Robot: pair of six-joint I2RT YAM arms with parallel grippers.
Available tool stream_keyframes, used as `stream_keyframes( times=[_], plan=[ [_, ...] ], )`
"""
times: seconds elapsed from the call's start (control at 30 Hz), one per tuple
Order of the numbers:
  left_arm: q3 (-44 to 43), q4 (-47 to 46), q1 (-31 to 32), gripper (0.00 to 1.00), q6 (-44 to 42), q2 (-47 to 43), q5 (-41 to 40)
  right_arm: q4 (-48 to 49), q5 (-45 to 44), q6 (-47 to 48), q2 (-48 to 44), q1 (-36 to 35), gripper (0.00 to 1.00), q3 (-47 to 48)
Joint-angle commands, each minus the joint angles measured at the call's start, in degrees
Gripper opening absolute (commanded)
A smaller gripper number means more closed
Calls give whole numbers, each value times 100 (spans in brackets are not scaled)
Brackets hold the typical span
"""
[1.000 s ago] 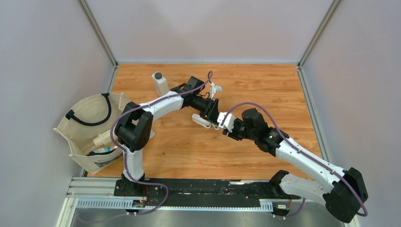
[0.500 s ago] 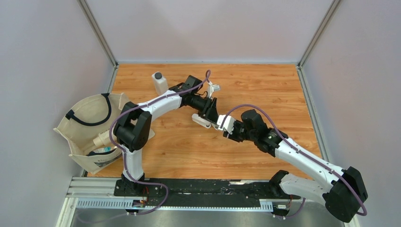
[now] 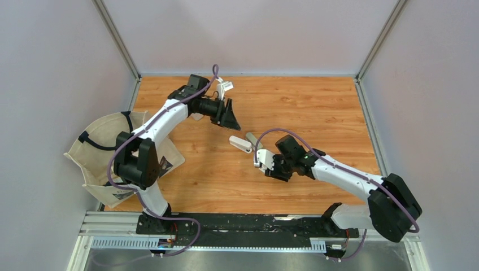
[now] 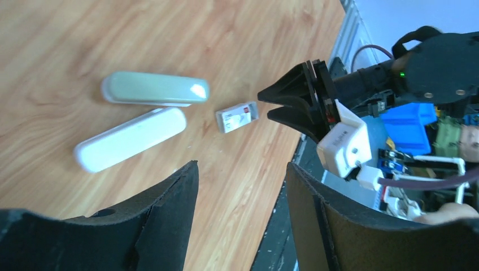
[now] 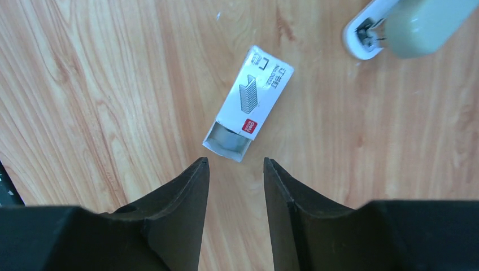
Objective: Load the staples into the stapler
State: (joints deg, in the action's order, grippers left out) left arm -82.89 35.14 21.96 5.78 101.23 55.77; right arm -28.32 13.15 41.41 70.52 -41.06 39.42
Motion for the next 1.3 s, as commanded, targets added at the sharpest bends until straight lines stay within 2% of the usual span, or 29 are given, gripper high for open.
stream_keyframes(
  times=[0.0, 0.17, 0.27, 0.37, 0.5, 0.6, 0.87, 1.07, 1.27],
  plan=[
    [114, 459, -305, 67, -743, -604, -127, 10, -31, 25, 339, 19, 45, 277],
    [475, 591, -341, 70, -1140, -894, -224, 71, -128, -106, 191, 45, 51, 330],
    [432, 661, -324, 76, -1560, -912, -268, 72, 3, -229, -55, 220, 56, 312],
    [187, 907, -157, 84, -2447, -833, -539, -235, 625, -545, -196, 790, 60, 575],
    [-43, 1180, 466, 88, -3652, -833, -1356, -683, 1628, -1081, -232, 1836, 64, 997],
    [220, 777, 1080, 90, -4241, -991, -1997, -894, 1805, -1257, -74, 2075, 64, 1112],
    [1354, -743, 2540, 92, -5376, -1246, -3246, -1255, 2121, -1697, 760, 2119, 63, 1287],
    [1689, -1526, 3077, 92, -5641, -966, -3968, -1344, 2175, -2128, 1227, 2190, 61, 1428],
    [1241, -1668, 3315, 91, -5737, -245, -4302, -1229, 1823, -2461, 1491, 2330, 59, 1376]
  ],
)
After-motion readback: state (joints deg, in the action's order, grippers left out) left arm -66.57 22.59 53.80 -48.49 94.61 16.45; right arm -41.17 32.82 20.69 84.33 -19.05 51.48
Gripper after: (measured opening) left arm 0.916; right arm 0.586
